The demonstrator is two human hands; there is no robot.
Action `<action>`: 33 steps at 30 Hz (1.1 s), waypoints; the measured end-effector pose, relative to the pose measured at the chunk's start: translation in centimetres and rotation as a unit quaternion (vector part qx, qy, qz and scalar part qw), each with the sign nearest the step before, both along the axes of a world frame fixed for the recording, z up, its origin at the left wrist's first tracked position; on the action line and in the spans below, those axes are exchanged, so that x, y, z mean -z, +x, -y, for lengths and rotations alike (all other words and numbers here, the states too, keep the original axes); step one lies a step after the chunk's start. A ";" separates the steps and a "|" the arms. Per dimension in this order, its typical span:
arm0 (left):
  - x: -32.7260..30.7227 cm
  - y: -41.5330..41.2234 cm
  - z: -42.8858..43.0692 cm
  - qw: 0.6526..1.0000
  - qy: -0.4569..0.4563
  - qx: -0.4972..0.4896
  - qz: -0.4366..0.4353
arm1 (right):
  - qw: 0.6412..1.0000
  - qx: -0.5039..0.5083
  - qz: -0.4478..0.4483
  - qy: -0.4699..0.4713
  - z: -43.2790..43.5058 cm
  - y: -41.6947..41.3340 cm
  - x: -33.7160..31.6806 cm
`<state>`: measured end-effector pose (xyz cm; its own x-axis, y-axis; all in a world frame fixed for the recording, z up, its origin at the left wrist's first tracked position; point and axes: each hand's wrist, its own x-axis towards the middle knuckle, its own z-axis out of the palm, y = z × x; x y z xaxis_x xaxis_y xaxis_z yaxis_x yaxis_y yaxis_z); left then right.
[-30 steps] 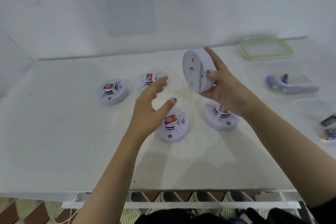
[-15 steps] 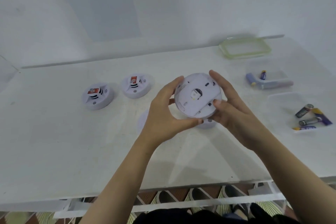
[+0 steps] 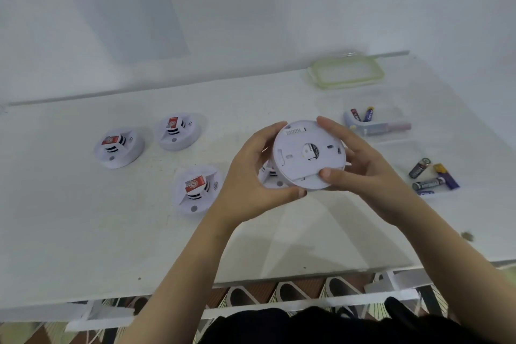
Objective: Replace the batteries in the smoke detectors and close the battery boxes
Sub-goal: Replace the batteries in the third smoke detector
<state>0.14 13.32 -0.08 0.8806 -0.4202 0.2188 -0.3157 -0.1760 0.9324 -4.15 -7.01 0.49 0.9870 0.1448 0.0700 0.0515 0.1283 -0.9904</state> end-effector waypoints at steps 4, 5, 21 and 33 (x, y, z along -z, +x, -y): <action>0.1 -0.9 2.6 1.000 0.019 -0.007 -0.009 | 0.999 -0.030 -0.001 -0.031 1.7 0.0 -0.7; 0.1 -1.1 3.2 1.000 0.021 -0.012 -0.011 | 0.998 -0.043 0.002 -0.043 2.0 0.0 -0.9; 0.0 -3.0 3.5 0.998 0.042 -0.040 0.015 | 0.965 -0.216 -0.016 -0.145 4.4 1.3 -2.6; 0.9 -3.7 1.5 0.997 0.074 -0.027 -0.005 | 0.896 -0.115 0.182 -0.387 3.4 1.0 -1.5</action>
